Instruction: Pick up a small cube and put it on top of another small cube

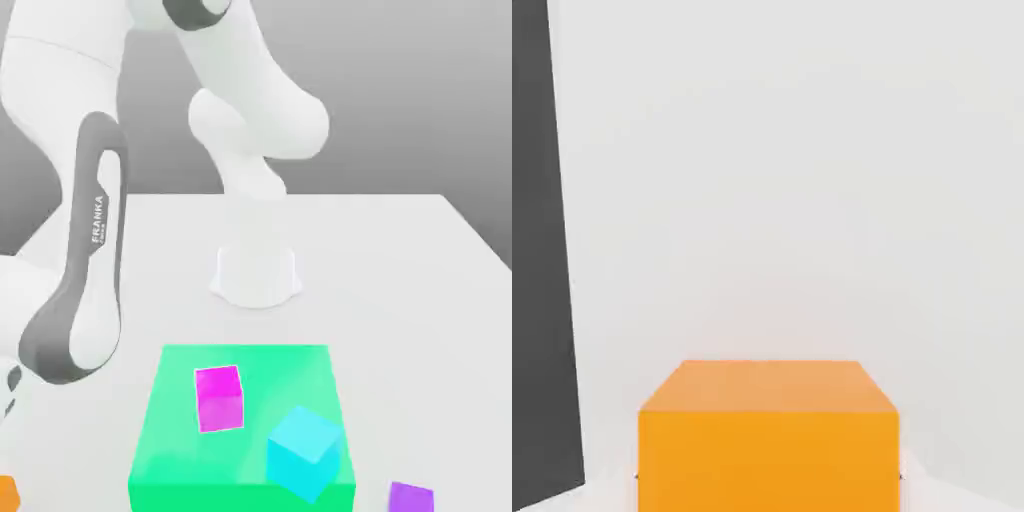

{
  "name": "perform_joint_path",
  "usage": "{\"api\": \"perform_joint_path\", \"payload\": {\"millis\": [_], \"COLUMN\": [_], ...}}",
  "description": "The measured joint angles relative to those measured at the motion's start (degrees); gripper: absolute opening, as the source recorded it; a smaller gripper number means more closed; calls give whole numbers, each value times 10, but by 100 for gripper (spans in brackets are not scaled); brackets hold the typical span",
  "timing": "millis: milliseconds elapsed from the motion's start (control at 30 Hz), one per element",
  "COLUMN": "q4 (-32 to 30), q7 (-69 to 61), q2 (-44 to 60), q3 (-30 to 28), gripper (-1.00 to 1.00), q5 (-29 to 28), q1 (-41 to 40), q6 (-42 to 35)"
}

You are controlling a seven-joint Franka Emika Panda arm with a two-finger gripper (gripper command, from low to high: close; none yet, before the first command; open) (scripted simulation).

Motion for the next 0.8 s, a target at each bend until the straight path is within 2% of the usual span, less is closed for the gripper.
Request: {"api": "perform_joint_path", "payload": {"millis": [133,533,600,700,733,800], "q4": [-18,-98,-113,-132,-136,-136], "q7": [6,285,330,353,356,356], "q2": [-73,-303,-313,-279,-270,-270], "q3": [1,120,131,127,127,127], "gripper": [-100,-100,-100,-100,100,100], "q5": [0,-6,-15,-29,-32,-32], "q1": [5,201,230,234,235,235], "q6": [-55,-198,-198,-148,-137,-137]}}
